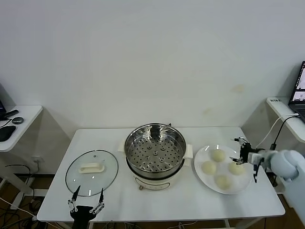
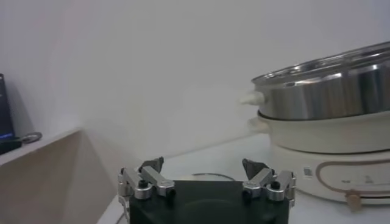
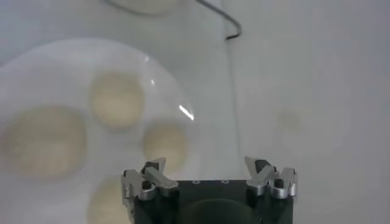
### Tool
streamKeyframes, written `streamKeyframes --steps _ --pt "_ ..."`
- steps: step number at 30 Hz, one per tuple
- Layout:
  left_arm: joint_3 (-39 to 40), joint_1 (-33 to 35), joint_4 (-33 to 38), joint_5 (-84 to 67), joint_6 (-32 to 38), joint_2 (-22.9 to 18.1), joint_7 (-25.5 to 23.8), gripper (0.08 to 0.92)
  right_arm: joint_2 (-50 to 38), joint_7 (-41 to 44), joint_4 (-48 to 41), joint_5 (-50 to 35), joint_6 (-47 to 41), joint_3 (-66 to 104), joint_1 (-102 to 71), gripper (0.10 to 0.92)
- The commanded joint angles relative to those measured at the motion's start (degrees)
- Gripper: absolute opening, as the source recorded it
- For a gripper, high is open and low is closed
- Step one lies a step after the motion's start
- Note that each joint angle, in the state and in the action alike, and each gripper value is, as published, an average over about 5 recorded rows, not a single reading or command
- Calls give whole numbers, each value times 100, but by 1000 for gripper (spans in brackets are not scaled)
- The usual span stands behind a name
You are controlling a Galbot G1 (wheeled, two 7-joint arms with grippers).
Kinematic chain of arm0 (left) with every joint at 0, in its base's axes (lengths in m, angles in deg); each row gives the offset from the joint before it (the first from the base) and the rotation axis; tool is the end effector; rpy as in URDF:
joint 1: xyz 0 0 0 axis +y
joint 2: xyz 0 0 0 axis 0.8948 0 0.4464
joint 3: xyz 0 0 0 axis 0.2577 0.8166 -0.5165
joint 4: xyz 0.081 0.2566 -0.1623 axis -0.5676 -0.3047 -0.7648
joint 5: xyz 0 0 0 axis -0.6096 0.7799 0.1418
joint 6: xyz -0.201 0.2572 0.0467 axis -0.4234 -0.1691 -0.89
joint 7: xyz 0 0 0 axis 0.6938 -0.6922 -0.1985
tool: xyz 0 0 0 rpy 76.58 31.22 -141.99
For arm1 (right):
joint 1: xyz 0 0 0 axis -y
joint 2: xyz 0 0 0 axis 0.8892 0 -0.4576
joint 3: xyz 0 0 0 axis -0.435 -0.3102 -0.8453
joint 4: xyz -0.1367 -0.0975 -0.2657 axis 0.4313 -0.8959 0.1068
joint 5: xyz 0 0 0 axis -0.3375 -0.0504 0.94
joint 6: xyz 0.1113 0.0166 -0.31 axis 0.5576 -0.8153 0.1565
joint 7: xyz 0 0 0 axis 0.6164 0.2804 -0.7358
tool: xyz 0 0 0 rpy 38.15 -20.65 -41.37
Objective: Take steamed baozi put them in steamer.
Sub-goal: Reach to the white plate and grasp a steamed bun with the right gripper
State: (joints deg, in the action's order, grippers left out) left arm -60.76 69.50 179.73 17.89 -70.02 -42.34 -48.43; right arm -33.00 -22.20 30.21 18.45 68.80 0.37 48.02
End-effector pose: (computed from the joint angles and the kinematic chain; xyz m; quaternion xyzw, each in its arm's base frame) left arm 0.1017 0.0525 -0.3332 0.0098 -0.9892 -0.1385 0.0470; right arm 0.3988 -0.2174 -0.1835 0.3610 -0.6693 0.6070 0.2306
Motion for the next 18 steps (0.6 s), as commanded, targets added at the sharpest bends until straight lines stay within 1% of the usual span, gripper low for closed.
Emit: streamKeyframes --steps 1,5,8,18 --pt "-199 10 -21 28 14 -6 -5 823 41 1247 -1675 171 241 -2443 2597 823" --pt "-261 6 -50 33 16 -17 5 823 332 1503 -2087 68 115 -3012 2926 823" --pt "-302 -1 -64 31 16 -18 12 823 498 1542 -2272 70 4 -3236 3052 823" --pt "-451 -11 -99 31 40 20 20 823 884 1340 -2575 -113 -275 -3437 3102 823"
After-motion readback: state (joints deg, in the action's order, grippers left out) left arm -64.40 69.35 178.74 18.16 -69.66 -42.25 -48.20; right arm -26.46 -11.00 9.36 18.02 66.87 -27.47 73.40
